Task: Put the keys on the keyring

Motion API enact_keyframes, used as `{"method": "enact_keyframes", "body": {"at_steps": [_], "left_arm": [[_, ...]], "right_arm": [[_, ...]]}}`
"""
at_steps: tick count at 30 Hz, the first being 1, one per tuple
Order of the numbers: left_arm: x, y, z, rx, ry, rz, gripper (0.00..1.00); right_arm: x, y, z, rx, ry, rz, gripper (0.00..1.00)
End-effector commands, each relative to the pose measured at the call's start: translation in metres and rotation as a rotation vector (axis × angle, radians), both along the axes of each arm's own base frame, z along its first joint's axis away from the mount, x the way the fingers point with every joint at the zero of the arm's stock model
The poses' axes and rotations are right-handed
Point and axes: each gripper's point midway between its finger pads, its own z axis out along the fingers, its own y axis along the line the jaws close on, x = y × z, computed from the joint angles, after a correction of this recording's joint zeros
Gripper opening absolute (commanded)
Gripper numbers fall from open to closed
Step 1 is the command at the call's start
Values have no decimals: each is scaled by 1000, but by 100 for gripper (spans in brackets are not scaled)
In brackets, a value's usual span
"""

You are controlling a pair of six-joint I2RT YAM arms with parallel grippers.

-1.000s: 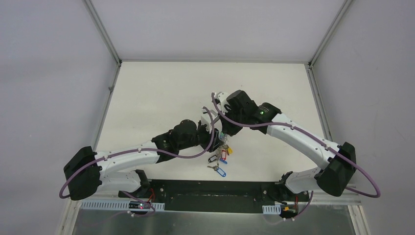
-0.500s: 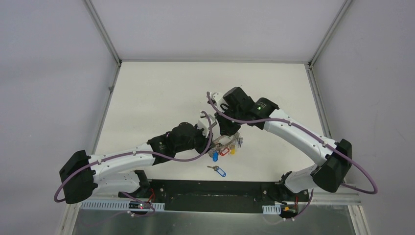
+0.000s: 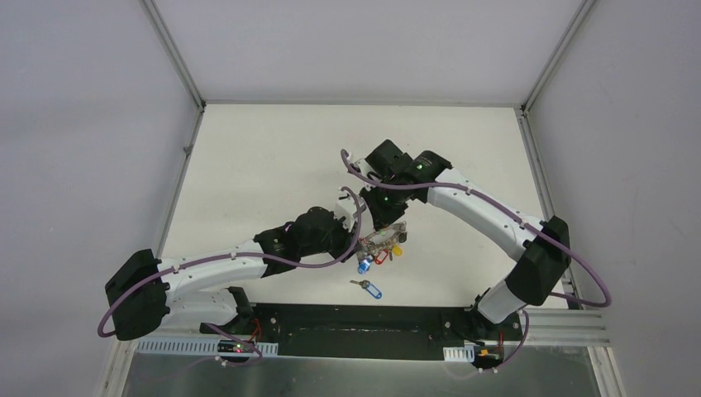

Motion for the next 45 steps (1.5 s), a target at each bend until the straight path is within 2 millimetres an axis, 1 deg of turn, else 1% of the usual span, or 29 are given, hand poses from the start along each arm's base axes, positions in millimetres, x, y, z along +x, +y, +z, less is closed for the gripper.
{"method": "enact_keyframes", "body": {"at_steps": [1,4,9,15,17,18,21,22,23,24,27,29,31,32,34,39,42,45], "left_arm": [[0,-10,15,-14,-56,-51,18],[0,-10,15,-14,-59,-54,17],[1,-12,18,-16,-76,-66,16],[1,-13,21,-12,-91,-78,16],[1,-13,24,-22,-101,-81,21],[1,-13,27,-32,-111,-84,27],[-2,-13,43,-76,-158,-113,44],[-4,-12,54,-98,-191,-128,49],[-6,-11,59,-112,-208,-139,52],[-7,-9,70,-132,-251,-154,54],[-11,-4,92,-181,-337,-176,57],[-10,1,101,-213,-376,-160,58],[-9,4,106,-243,-402,-141,58],[-9,5,107,-255,-408,-135,58],[-9,5,103,-258,-405,-135,57],[-13,-6,86,-238,-353,-194,54],[-11,-11,75,-242,-295,-232,54],[-9,-16,74,-279,-259,-296,52]], "right_arm": [[-2,-6,5,-64,33,-33,0],[-2,-5,6,-80,58,-40,0],[3,0,11,-55,62,-64,0],[2,-5,9,-118,95,-66,0],[-1,-5,8,-124,113,-55,0],[-2,-5,10,-121,122,-42,0],[-9,-3,12,-110,150,10,0],[-10,-4,13,-112,153,24,0],[-11,-4,13,-112,158,39,0],[-13,-5,13,-113,167,54,0],[-19,-7,10,-123,196,103,0],[-24,-7,8,-123,219,128,0],[-27,-5,7,-111,239,147,0],[-28,-5,8,-105,244,153,0],[-30,-5,7,-104,251,159,0],[-35,-7,2,-114,278,161,0],[-39,-9,-2,-122,307,156,0],[-42,-11,-7,-143,333,138,0]]}}
